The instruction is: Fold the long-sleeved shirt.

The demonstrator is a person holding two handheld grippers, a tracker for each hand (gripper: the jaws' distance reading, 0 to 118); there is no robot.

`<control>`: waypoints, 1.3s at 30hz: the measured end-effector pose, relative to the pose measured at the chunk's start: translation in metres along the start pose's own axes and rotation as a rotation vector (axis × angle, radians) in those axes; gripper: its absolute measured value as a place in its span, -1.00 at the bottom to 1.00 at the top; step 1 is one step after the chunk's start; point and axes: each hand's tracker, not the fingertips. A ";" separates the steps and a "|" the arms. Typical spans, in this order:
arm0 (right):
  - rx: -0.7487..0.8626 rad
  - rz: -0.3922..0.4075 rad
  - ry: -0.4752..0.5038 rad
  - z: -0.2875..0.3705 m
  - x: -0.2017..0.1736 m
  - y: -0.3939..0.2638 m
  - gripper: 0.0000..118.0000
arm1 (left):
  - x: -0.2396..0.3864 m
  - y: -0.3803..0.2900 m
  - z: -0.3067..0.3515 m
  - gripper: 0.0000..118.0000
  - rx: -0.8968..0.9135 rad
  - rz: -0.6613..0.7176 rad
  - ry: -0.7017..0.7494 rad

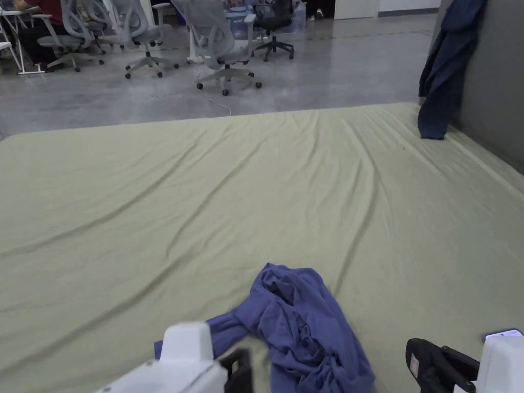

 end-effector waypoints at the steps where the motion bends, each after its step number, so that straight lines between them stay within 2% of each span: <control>1: -0.017 -0.012 0.005 -0.007 -0.001 -0.002 -0.95 | -0.008 -0.016 -0.008 -0.98 -0.044 0.017 0.026; 4: -0.038 -0.017 0.008 -0.021 -0.003 -0.004 -0.95 | -0.032 -0.031 -0.030 -0.97 -0.124 0.107 -0.106; 6: -0.048 -0.002 0.008 -0.028 -0.004 -0.004 -0.95 | -0.038 -0.006 -0.052 -0.96 -0.111 0.148 -0.075; 7: -0.053 0.004 0.007 -0.030 -0.003 -0.004 -0.95 | -0.039 0.009 -0.062 -0.80 -0.090 0.145 -0.075; 8: -0.060 0.007 0.003 -0.034 -0.002 -0.004 -0.95 | -0.037 0.033 -0.078 -0.47 -0.053 0.101 -0.077; 9: -0.070 0.004 -0.008 -0.038 -0.001 -0.005 -0.95 | -0.034 0.058 -0.098 0.06 -0.030 0.068 -0.076; 10: -0.079 0.000 -0.016 -0.041 0.001 -0.006 -0.95 | -0.028 0.083 -0.120 0.77 -0.008 0.050 -0.068; 11: -0.089 -0.003 -0.023 -0.044 0.004 -0.007 -0.95 | -0.024 0.105 -0.147 1.00 0.007 0.030 -0.083; 14: -0.121 0.008 -0.062 -0.057 0.010 -0.014 -0.95 | -0.008 0.154 -0.224 0.95 -0.003 -0.045 -0.071; 16: -0.163 0.026 -0.077 -0.067 0.013 -0.019 -0.95 | 0.001 0.169 -0.274 0.90 -0.107 -0.120 -0.037; 19: -0.234 0.029 -0.073 -0.086 0.018 -0.026 -0.95 | 0.007 0.158 -0.330 0.54 -0.251 -0.125 -0.024; 21: -0.278 0.061 -0.062 -0.098 0.017 -0.029 -0.95 | 0.010 0.148 -0.348 0.57 -0.274 -0.189 -0.067; 22: -0.299 0.090 -0.067 -0.103 0.015 -0.030 -0.95 | 0.008 0.140 -0.344 0.47 -0.241 -0.197 -0.070; 23: -0.304 0.108 -0.063 -0.107 0.014 -0.031 -0.92 | 0.006 0.143 -0.339 0.20 -0.198 -0.193 -0.080; 24: -0.308 0.110 -0.059 -0.111 0.013 -0.032 -0.70 | 0.004 0.148 -0.336 -0.48 -0.213 -0.167 -0.098; 25: -0.313 0.112 -0.051 -0.115 0.012 -0.033 -0.28 | 0.002 0.152 -0.330 -0.91 -0.206 -0.129 -0.157; 26: -0.317 0.113 -0.038 -0.120 0.012 -0.033 -0.10 | -0.002 0.154 -0.320 -0.91 -0.197 -0.083 -0.235; 27: -0.317 0.113 -0.024 -0.124 0.011 -0.035 -0.10 | 0.000 0.156 -0.309 -0.91 -0.178 -0.068 -0.220; 29: -0.325 0.116 -0.042 -0.136 0.007 -0.037 0.96 | 0.008 0.160 -0.293 -0.91 -0.145 -0.144 -0.218; 30: -0.286 0.112 -0.034 -0.140 0.004 -0.039 1.00 | 0.008 0.158 -0.285 -0.91 -0.138 -0.168 -0.231; 35: -0.398 0.258 -0.099 -0.187 -0.011 -0.047 1.00 | 0.012 0.161 -0.255 -0.91 -0.124 -0.141 -0.247; 36: -0.423 0.285 -0.106 -0.196 -0.014 -0.049 0.93 | 0.011 0.161 -0.249 -0.91 -0.115 -0.124 -0.249; 37: -0.442 0.299 -0.098 -0.203 -0.017 -0.051 0.58 | 0.009 0.161 -0.243 -0.91 -0.110 -0.113 -0.254; 38: -0.473 0.290 -0.087 -0.209 -0.019 -0.052 0.11 | 0.005 0.162 -0.236 -0.91 -0.102 -0.096 -0.254; 39: -0.505 0.239 -0.046 -0.210 -0.014 -0.052 -0.51 | 0.002 0.162 -0.227 -0.91 -0.093 -0.077 -0.258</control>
